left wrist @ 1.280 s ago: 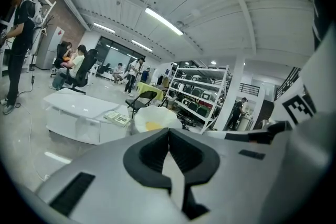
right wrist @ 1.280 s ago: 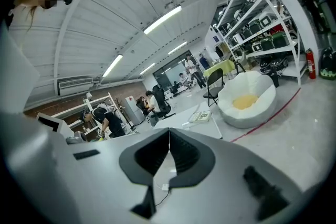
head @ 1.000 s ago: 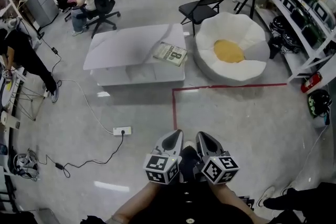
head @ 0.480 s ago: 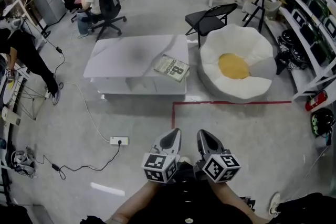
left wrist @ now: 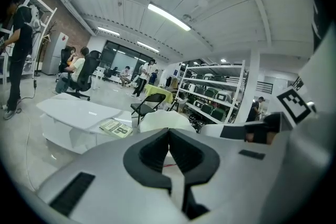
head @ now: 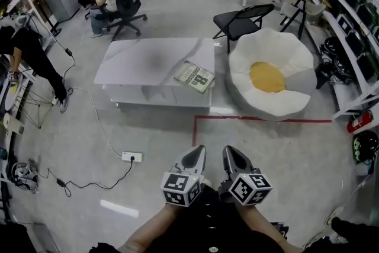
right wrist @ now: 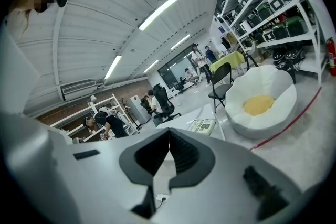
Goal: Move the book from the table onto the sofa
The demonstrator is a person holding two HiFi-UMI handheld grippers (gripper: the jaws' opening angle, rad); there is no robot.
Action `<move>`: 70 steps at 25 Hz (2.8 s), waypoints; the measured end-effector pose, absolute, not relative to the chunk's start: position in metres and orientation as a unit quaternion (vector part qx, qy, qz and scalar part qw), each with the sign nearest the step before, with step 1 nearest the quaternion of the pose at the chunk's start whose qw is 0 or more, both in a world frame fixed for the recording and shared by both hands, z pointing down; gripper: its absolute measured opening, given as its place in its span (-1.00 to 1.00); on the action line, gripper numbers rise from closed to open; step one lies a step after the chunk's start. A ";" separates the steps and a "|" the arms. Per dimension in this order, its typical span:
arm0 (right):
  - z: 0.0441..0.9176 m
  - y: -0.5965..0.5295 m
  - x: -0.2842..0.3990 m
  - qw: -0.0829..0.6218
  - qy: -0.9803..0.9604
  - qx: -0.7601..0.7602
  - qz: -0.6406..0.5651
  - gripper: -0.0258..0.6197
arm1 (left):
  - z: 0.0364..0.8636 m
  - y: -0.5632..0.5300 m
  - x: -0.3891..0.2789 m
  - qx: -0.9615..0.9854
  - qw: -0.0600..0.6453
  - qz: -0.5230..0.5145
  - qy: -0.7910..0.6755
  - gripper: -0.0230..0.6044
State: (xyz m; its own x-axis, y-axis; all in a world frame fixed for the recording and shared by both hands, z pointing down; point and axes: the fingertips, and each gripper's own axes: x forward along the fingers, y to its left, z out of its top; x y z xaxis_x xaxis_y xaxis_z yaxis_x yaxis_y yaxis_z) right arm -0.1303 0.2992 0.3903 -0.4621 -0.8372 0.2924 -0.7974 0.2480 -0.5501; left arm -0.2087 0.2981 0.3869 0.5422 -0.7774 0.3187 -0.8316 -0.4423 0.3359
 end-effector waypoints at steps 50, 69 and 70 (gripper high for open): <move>0.453 -0.042 -0.206 0.029 0.739 -0.469 -0.482 -0.85 | 0.426 -0.068 -0.287 0.835 0.284 0.078 -0.465 -0.89; 0.643 -0.158 -0.185 0.124 0.654 -0.408 -0.625 -0.06 | 0.608 -0.177 -0.275 0.838 0.299 0.112 -0.443 -0.89; 0.656 -0.159 -0.184 0.124 0.650 -0.406 -0.631 -0.06 | 0.619 -0.179 -0.274 0.837 0.302 0.111 -0.443 -0.89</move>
State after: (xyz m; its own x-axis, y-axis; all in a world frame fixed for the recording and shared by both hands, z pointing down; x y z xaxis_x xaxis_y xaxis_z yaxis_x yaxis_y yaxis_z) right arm -0.1841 -0.1589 0.6562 -0.6399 -0.6835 0.3512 -0.3718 -0.1247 -0.9199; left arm -0.2736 -0.1788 0.6193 0.5833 -0.6746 0.4524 -0.8081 -0.4255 0.4074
